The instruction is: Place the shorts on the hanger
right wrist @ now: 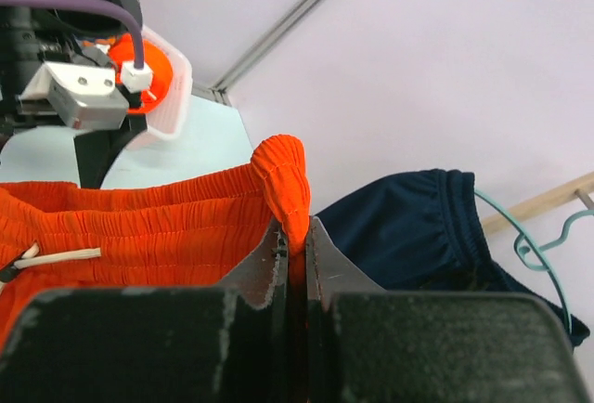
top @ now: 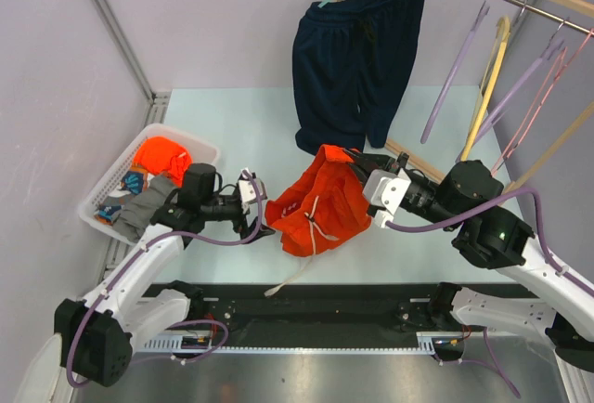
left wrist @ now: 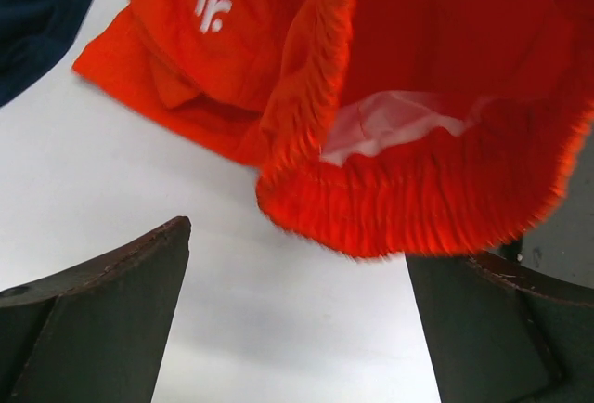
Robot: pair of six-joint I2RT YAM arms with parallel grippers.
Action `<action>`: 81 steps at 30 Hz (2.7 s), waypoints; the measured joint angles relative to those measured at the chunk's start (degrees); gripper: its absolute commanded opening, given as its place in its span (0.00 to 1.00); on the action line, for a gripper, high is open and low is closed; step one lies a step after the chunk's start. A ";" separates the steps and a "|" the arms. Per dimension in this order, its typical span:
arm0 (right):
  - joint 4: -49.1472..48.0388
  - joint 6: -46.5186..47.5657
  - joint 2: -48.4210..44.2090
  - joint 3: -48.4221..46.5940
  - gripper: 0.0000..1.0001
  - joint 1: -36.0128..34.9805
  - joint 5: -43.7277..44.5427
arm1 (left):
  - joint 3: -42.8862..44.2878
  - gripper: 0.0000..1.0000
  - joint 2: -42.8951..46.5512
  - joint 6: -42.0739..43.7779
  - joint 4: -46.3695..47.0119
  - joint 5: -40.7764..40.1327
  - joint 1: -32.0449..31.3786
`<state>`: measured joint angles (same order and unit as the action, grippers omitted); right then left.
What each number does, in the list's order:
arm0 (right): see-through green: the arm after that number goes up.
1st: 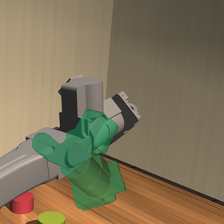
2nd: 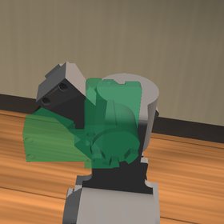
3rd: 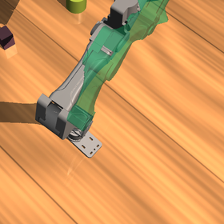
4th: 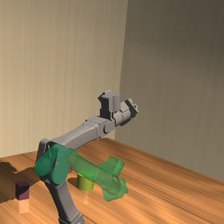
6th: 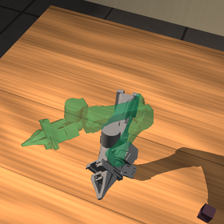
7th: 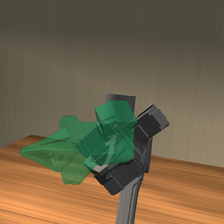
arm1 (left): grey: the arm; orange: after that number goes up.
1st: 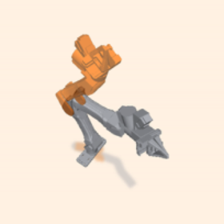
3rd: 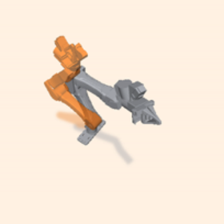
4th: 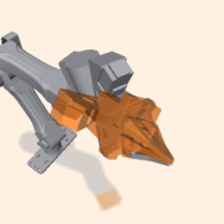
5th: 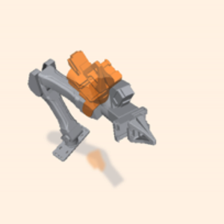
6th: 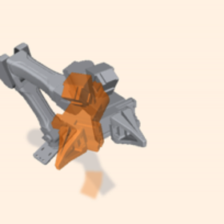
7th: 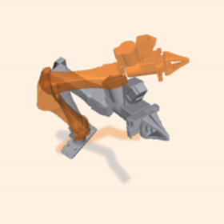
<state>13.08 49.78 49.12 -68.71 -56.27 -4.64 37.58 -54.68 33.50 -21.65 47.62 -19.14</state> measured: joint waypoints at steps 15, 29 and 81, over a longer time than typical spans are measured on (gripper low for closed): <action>-2.56 1.92 0.48 0.00 0.00 0.00 3.17 | 8.04 0.00 1.90 -6.88 -1.88 5.27 -7.74; -15.78 0.42 8.66 -13.79 0.00 0.04 13.33 | 66.12 0.00 -10.45 -19.10 -20.17 -2.32 8.92; 10.45 -3.96 -17.35 23.52 0.97 2.16 -12.33 | 21.62 0.84 0.52 -2.40 -24.65 -20.48 -6.62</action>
<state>23.53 45.82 31.77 -45.19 -54.11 -16.97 59.20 -54.15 31.09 -46.30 27.14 -25.76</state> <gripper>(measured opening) 0.962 0.809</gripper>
